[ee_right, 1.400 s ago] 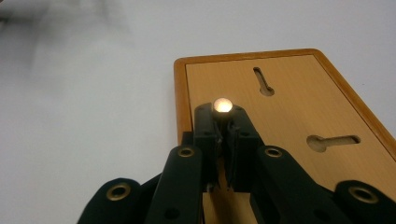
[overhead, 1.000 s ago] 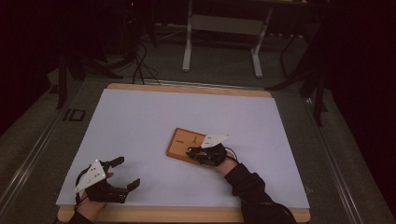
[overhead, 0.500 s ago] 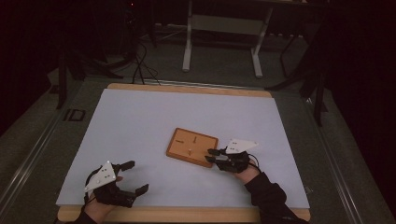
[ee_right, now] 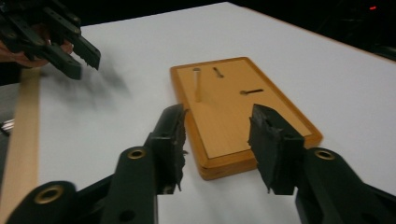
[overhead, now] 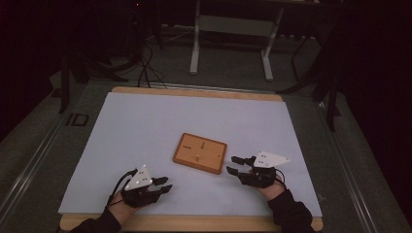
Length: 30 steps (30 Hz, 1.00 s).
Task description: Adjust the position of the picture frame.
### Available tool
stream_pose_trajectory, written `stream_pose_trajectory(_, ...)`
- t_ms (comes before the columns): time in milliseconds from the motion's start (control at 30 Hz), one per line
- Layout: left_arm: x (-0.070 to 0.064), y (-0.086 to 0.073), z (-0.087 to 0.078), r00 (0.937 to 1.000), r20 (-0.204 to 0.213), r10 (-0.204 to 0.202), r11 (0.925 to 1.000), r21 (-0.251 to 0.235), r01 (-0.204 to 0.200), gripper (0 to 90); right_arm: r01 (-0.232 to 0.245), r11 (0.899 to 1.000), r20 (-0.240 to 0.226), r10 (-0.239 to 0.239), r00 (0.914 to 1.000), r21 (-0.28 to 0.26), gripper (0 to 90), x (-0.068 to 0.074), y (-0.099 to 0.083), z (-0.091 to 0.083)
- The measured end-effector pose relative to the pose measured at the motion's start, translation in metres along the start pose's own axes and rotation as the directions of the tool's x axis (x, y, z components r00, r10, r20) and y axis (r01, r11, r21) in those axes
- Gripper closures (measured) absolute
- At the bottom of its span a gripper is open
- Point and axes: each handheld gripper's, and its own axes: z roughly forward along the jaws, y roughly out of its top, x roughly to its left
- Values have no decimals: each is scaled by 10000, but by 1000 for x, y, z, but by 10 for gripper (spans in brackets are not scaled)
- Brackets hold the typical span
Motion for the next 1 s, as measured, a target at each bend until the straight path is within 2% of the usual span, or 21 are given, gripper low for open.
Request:
stream_pose_trajectory(33,0,0,0,10000,0,0,10000,0,0,729,0,10000,0,0,10000,0,539,0,0,0)
stream_pose_trajectory(67,3,2,4,10000,-69,0,9998,189,2,729,-54,10000,15,54,10000,24,516,0,0,0)
stream_pose_trajectory(100,5,4,8,9998,-218,31,9995,320,-24,755,-55,10000,46,55,10000,-18,495,0,-1,-1)
stream_pose_trajectory(133,8,6,12,9998,-198,13,9987,506,-3,791,-106,9999,70,106,9999,-50,475,1,-1,-2)
stream_pose_trajectory(200,13,9,20,9990,-439,80,9968,798,-45,861,-260,9995,33,260,9997,-150,398,0,0,-4)
stream_pose_trajectory(233,16,11,24,9989,-478,-17,9958,915,61,868,-290,9993,40,290,9996,-217,366,-1,-1,-4)
stream_pose_trajectory(267,21,12,30,9974,-706,-104,9933,1145,184,868,-301,9992,43,302,9995,-276,336,-2,-1,-5)
stream_pose_trajectory(333,24,14,36,9967,-799,-167,9909,1320,272,891,-204,9996,-22,204,9998,-203,271,-2,-2,-6)
stream_pose_trajectory(500,28,16,44,9959,-892,-175,9893,1430,302,897,-58,9999,94,59,9999,-158,197,0,-2,-7)
stream_pose_trajectory(633,31,18,50,9937,-1094,-253,9872,1538,420,897,-19,9998,103,21,9999,-184,168,0,-2,-8)
stream_pose_trajectory(733,36,21,56,9915,-1183,-536,9834,1660,730,897,59,9996,-39,-60,10000,-262,149,-1,-3,-9)
stream_pose_trajectory(1000,41,27,63,9892,-1310,-653,9800,1785,883,897,89,9998,93,-88,9999,-190,153,-2,-5,-12)
